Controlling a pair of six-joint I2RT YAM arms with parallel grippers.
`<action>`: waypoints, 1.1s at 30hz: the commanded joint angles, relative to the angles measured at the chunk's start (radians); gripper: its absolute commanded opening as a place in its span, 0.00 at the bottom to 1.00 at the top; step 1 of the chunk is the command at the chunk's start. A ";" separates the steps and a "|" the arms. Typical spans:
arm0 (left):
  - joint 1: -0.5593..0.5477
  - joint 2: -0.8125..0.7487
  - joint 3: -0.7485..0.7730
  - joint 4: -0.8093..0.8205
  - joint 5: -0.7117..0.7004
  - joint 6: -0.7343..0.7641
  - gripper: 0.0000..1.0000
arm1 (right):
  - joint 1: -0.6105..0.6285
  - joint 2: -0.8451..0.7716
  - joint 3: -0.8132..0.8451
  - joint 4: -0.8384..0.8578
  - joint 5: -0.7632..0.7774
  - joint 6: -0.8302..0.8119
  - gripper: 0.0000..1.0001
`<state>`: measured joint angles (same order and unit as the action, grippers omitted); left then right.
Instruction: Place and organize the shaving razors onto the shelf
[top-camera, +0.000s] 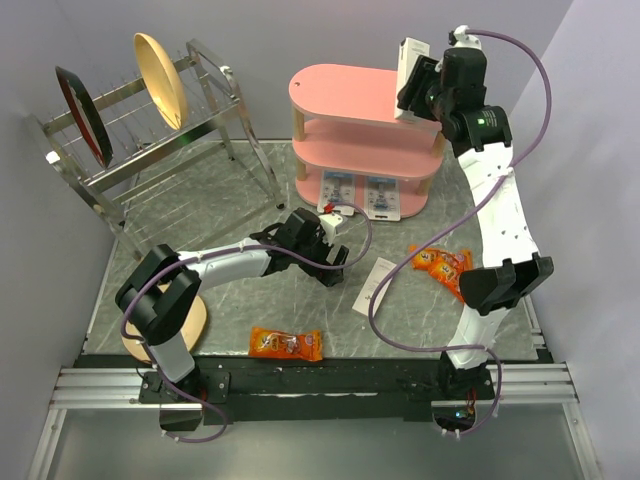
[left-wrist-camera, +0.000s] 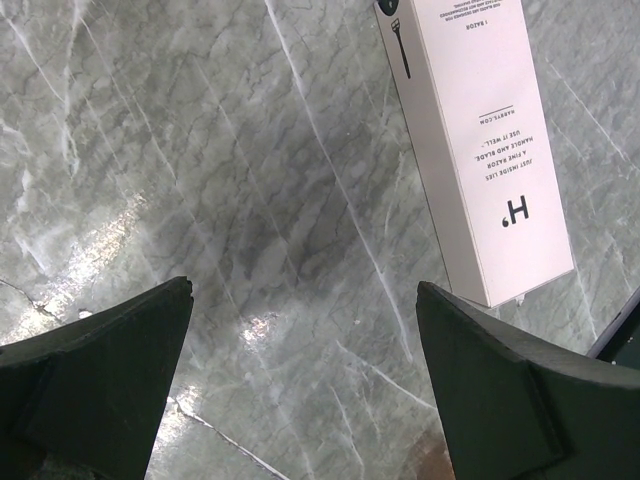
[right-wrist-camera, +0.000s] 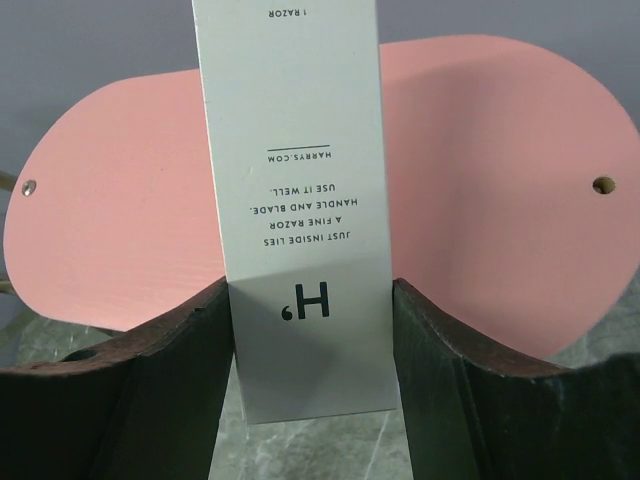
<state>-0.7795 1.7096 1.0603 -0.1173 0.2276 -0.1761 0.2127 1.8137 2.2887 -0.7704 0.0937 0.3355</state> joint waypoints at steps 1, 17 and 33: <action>-0.006 -0.033 0.020 0.019 -0.013 0.024 0.99 | 0.007 0.006 0.005 0.026 0.078 0.056 0.38; -0.015 -0.011 0.043 0.010 -0.013 0.026 1.00 | 0.027 -0.054 0.046 0.077 0.015 0.036 1.00; -0.211 -0.065 -0.034 0.037 -0.214 -0.181 1.00 | -0.012 -0.588 -0.592 0.393 0.224 -0.130 1.00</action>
<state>-0.9131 1.6630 1.0454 -0.1268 0.0475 -0.2802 0.2169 1.3293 1.8343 -0.5255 0.2081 0.2695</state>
